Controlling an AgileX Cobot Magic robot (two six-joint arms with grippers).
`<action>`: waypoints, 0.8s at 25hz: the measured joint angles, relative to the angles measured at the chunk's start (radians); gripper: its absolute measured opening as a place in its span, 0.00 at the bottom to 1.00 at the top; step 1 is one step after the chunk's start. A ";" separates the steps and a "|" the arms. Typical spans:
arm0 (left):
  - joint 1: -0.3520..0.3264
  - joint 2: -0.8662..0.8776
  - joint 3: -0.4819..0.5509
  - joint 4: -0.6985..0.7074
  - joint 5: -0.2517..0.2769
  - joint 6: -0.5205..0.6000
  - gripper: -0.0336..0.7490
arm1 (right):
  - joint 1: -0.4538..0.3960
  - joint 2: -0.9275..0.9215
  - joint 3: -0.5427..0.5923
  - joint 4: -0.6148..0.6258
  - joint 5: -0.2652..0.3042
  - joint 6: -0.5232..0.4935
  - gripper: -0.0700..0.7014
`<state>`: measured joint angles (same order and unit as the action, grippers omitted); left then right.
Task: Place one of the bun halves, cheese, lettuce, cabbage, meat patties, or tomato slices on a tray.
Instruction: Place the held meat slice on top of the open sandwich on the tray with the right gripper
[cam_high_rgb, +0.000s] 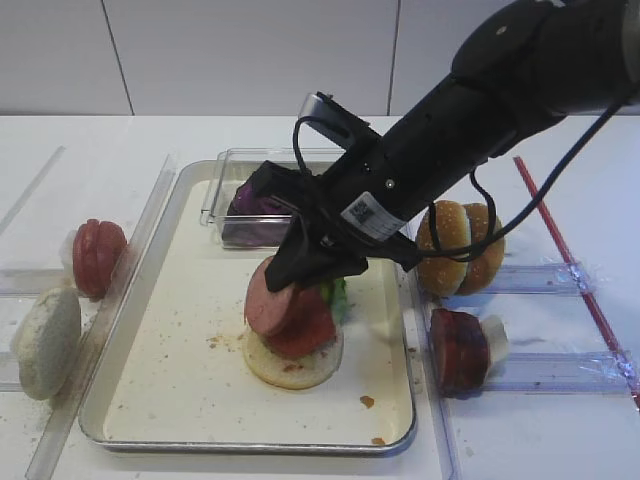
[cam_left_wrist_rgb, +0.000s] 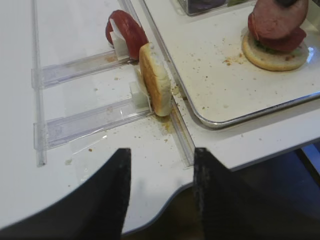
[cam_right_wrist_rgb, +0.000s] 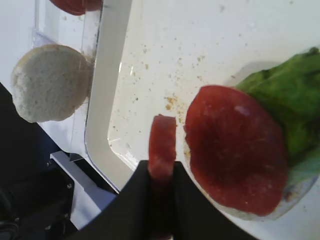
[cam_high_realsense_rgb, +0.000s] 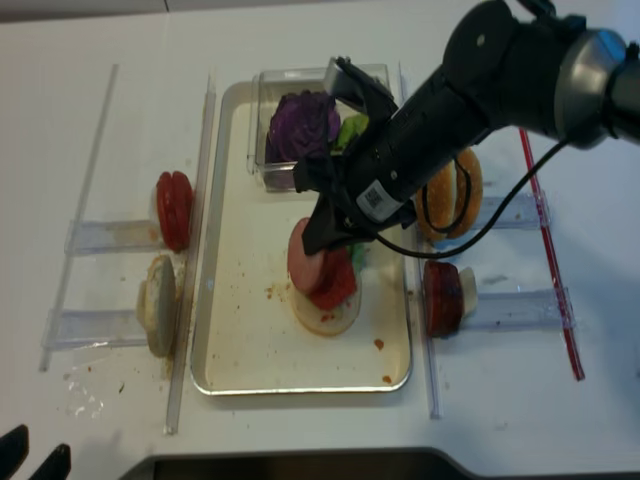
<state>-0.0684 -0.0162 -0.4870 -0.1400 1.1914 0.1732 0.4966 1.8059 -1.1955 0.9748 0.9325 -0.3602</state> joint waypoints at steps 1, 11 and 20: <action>0.000 0.000 0.000 0.000 0.000 0.000 0.41 | 0.000 0.002 0.000 -0.007 0.000 0.000 0.23; 0.000 0.000 0.000 0.000 0.000 0.000 0.41 | -0.002 0.004 0.000 -0.081 0.002 -0.002 0.23; 0.000 0.000 0.000 0.000 0.000 0.000 0.41 | -0.002 0.004 0.000 -0.088 -0.008 0.001 0.23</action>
<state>-0.0684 -0.0162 -0.4870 -0.1400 1.1914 0.1732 0.4948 1.8096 -1.1955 0.8868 0.9243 -0.3595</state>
